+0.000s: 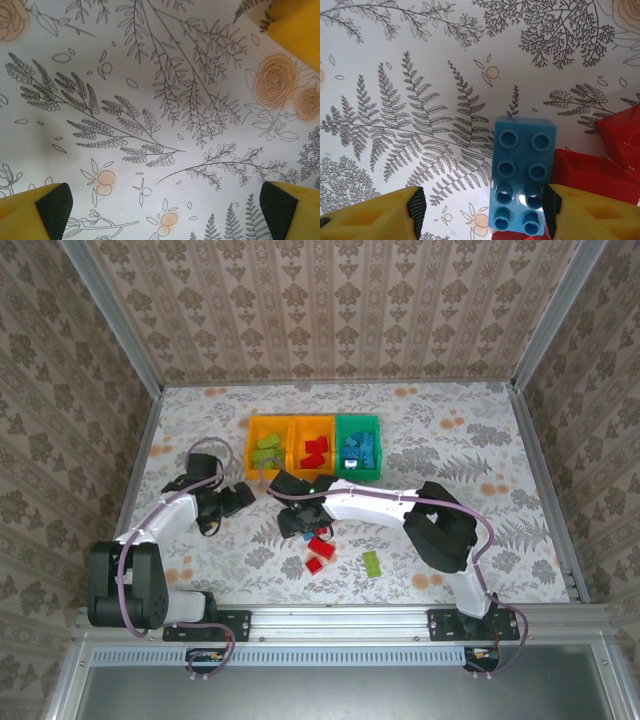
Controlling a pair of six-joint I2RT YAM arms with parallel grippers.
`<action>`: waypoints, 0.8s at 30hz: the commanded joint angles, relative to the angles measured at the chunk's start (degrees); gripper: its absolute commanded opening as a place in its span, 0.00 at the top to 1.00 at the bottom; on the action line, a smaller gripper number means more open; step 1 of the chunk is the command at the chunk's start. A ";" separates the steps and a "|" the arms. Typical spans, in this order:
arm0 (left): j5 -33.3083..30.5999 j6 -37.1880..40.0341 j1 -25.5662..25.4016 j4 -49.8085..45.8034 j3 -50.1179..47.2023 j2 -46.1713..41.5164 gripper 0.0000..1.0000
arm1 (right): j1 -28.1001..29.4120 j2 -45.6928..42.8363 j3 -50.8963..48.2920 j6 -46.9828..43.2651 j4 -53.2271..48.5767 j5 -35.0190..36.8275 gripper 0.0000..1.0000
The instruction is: Sort the legos into containers by color
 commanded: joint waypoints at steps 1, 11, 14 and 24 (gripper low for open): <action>0.94 1.02 0.39 0.10 -0.91 -0.72 0.00 | 0.13 1.13 -0.19 1.41 -3.92 1.79 0.34; 1.33 1.25 0.39 0.58 -0.94 -0.36 0.00 | -1.05 0.94 -1.57 1.47 -6.67 4.90 0.34; 1.49 1.06 0.42 0.90 -1.04 -0.15 0.00 | -0.76 2.45 1.04 0.62 -7.53 4.48 0.34; 2.05 0.75 0.42 1.72 -1.52 0.44 0.00 | 0.62 6.78 7.87 0.43 -11.86 5.39 0.33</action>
